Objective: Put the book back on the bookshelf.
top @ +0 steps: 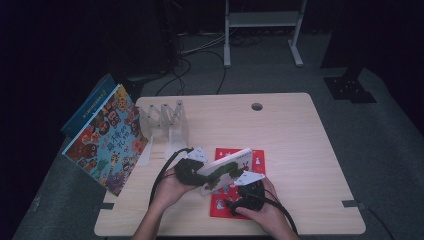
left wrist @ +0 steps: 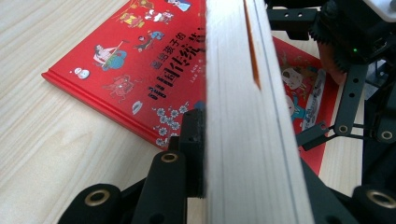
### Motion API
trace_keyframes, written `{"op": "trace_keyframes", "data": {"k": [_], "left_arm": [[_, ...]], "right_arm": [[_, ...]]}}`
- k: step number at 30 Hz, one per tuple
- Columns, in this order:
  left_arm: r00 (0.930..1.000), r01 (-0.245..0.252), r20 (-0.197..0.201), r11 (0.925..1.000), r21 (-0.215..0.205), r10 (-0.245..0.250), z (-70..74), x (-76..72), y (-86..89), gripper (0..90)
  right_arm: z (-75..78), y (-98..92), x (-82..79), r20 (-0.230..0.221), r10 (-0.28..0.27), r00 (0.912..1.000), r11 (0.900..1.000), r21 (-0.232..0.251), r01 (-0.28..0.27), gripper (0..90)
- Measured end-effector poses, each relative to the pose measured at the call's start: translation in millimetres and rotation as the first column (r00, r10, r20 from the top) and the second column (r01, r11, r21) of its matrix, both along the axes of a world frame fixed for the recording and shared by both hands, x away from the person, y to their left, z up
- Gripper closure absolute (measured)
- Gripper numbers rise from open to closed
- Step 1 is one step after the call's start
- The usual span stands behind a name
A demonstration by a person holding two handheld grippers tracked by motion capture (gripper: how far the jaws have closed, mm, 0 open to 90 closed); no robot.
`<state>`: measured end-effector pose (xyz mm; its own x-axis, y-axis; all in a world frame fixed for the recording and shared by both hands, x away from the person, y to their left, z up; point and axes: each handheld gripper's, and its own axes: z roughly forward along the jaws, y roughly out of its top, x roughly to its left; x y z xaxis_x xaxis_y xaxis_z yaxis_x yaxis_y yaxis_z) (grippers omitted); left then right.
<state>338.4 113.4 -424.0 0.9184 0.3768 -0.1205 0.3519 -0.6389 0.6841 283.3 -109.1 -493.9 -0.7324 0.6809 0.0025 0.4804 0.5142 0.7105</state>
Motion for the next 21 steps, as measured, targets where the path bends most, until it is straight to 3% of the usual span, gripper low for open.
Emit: {"op": "trace_keyframes", "data": {"k": [11,21], "left_arm": [[0.9995,-0.017,0.025,0.9997,-0.015,0.018,8.1,-0.5,8.0,75.6],[0.9977,-0.058,0.032,0.9962,-0.065,0.060,26.8,-2.3,35.1,75.6]], "right_arm": [[0.0,-0.1,0.2,0.005,0.001,1.0000,1.000,-0.001,-0.001,0.0],[0.0,0.0,0.2,0.004,-0.002,1.0000,1.000,0.001,0.002,0.0]]}}
